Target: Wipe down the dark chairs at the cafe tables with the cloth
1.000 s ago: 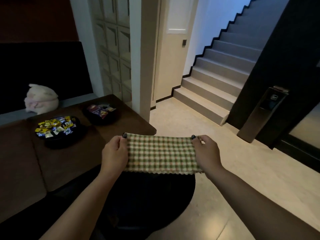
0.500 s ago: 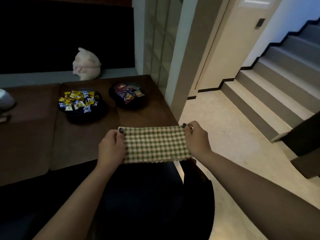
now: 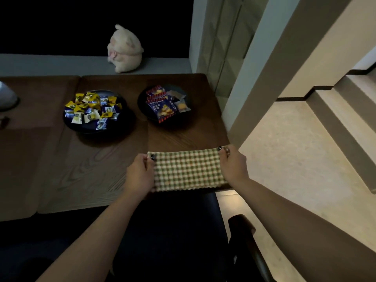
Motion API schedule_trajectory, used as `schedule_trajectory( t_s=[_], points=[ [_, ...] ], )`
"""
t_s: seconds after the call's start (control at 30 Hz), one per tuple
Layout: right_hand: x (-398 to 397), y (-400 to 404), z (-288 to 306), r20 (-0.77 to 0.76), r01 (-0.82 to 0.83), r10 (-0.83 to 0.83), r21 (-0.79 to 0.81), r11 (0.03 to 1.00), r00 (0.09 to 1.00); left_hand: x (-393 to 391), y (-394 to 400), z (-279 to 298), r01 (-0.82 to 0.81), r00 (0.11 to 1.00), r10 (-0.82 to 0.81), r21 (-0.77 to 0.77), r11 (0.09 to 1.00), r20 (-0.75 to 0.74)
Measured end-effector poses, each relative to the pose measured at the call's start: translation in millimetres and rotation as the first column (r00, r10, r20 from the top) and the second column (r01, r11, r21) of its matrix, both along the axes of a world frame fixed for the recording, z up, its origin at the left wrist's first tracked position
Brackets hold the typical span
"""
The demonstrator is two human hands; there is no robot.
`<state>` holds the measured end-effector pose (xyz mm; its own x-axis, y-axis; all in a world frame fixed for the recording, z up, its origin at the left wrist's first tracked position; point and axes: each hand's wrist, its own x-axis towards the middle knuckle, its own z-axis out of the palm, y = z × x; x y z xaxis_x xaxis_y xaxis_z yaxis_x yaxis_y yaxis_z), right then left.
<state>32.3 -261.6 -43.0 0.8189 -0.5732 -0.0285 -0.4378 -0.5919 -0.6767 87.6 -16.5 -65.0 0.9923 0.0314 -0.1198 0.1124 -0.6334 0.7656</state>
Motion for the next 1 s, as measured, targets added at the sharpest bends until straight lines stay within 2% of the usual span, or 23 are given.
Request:
schedule_trajectory(
  t_s=[0.13,0.17,0.23,0.27,0.33,0.4,0.47,0.6,0.7,0.8,0.9,1.0],
  points=[
    [12,-4,-27,-0.040,-0.026,0.026,0.007,1.000,0.999,4,-11,-18,-0.083,0.991,0.077,-0.051,0.995,-0.110],
    [10,-3,-34,-0.066,-0.067,0.064,-0.054,0.996,0.996,1,-13,-23,-0.056,0.997,0.055,-0.022,0.998,-0.055],
    [0,-2,-45,-0.119,-0.218,0.197,-0.212,0.953,0.973,-11,-18,-31,0.088,0.989,-0.105,0.159,0.983,0.101],
    [-5,-2,-50,-0.161,-0.323,0.290,-0.248,0.913,0.944,-16,-21,-33,0.175,0.968,-0.213,0.249,0.952,0.133],
    [-14,-1,-64,-0.267,-0.513,0.455,-0.218,0.830,0.850,-22,-27,-39,0.330,0.914,-0.394,0.388,0.861,0.095],
    [-19,-2,-75,-0.349,-0.591,0.505,-0.209,0.779,0.789,-21,-31,-46,0.405,0.889,-0.458,0.501,0.764,-0.020],
    [-19,-4,-80,-0.370,-0.597,0.498,-0.232,0.768,0.784,-19,-31,-54,0.433,0.882,-0.457,0.569,0.699,-0.110],
    [-18,-4,-80,-0.384,-0.598,0.490,-0.245,0.763,0.783,-18,-26,-63,0.461,0.871,-0.466,0.584,0.668,-0.154],
    [-19,-2,-76,-0.395,-0.594,0.486,-0.222,0.773,0.780,-17,-23,-64,0.471,0.866,-0.478,0.560,0.682,-0.145],
    [-22,3,-66,-0.321,-0.533,0.467,-0.161,0.830,0.824,-17,-21,-56,0.484,0.865,-0.474,0.525,0.700,-0.164],
    [-28,15,-46,-0.225,-0.426,0.397,-0.096,0.900,0.890,-22,-18,-43,0.446,0.891,-0.426,0.481,0.755,-0.157],
    [-39,27,-27,-0.176,-0.408,0.386,-0.105,0.907,0.905,-32,-14,-29,0.440,0.893,-0.433,0.438,0.784,-0.122]
  ],
)
